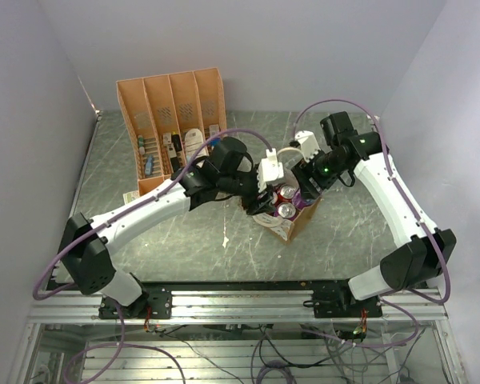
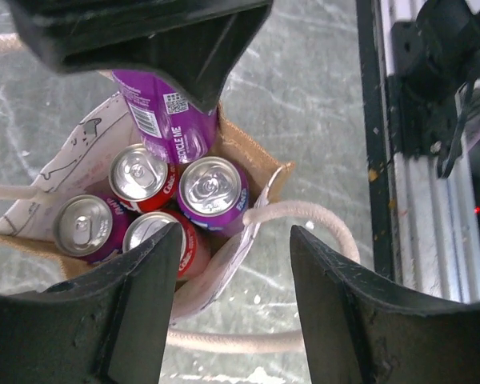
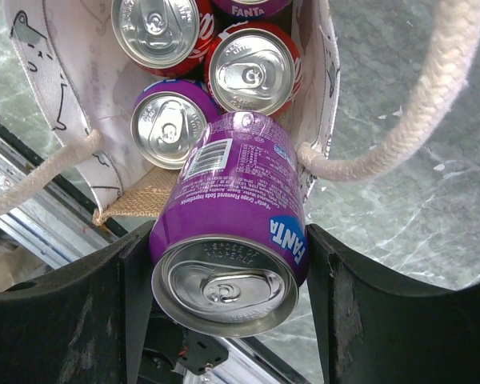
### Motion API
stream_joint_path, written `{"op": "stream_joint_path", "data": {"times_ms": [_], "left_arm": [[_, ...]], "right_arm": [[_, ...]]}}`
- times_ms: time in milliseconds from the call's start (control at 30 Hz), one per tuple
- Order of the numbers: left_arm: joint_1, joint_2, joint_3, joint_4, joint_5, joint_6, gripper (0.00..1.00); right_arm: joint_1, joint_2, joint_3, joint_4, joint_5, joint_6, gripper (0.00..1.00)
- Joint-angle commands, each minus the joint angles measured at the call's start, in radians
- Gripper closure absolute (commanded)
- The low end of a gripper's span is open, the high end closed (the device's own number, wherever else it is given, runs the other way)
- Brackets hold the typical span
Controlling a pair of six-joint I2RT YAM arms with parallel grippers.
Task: Place the beverage into the canvas bag
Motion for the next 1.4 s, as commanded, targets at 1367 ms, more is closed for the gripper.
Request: {"op": "stream_joint_path", "data": {"times_ms": [1367], "left_arm": [[-0.008,0.445,-0.072,0.798,0.432,-0.376,0.31]], "right_arm": [[-0.066,-0.095,-0.096,0.101,-0.127,0.059,0.98]]}}
